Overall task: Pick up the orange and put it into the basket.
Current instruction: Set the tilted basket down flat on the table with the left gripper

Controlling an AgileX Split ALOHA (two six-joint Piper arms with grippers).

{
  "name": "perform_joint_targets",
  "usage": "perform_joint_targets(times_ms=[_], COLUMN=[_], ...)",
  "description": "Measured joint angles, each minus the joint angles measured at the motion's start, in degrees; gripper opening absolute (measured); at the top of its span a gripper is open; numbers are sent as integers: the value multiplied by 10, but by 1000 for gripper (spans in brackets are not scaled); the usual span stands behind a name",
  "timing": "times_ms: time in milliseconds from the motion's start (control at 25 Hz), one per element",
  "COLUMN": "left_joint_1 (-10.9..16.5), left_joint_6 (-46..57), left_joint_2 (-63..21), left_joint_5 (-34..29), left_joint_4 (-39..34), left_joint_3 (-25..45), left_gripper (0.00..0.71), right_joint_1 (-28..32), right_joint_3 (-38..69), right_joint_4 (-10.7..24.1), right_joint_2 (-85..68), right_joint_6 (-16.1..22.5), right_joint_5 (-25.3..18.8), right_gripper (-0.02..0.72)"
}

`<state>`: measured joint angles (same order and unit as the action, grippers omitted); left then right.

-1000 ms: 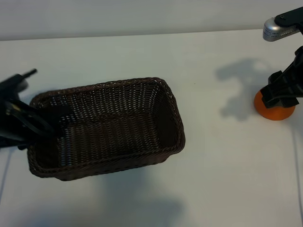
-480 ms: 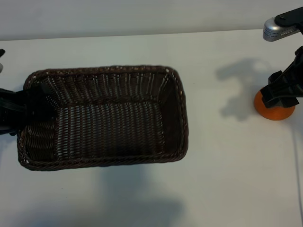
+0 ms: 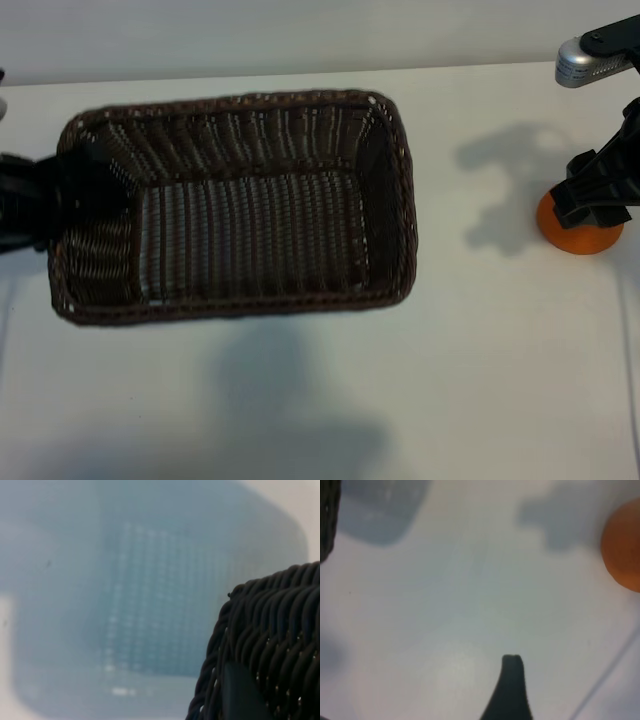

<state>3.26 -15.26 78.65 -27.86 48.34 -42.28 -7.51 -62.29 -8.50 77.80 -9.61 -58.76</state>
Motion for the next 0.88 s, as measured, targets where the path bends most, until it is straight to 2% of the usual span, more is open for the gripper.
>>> perform_joint_targets(times_ms=[160,280,600,720,880], left_joint_1=[-1,-14,-88,-115,-137], left_joint_6=[0,5,38,46,61], left_joint_2=[43,74,166,203,242], left_joint_5=[-17,-19,0,21,48], left_joint_4=[0,-1,-1,-1,-6], left_joint_3=[-55,-90,-166,-177,-179], left_gripper=[331,331,331,331,330], right_joint_1=[0,0,0,0,0], right_joint_3=[0,0,0,0,0], right_joint_4=[0,0,0,0,-1], right_joint_2=[0,0,0,0,0], right_joint_6=[0,0,0,0,0], right_joint_5=[0,0,0,0,0], right_gripper=[595,595,595,595,595])
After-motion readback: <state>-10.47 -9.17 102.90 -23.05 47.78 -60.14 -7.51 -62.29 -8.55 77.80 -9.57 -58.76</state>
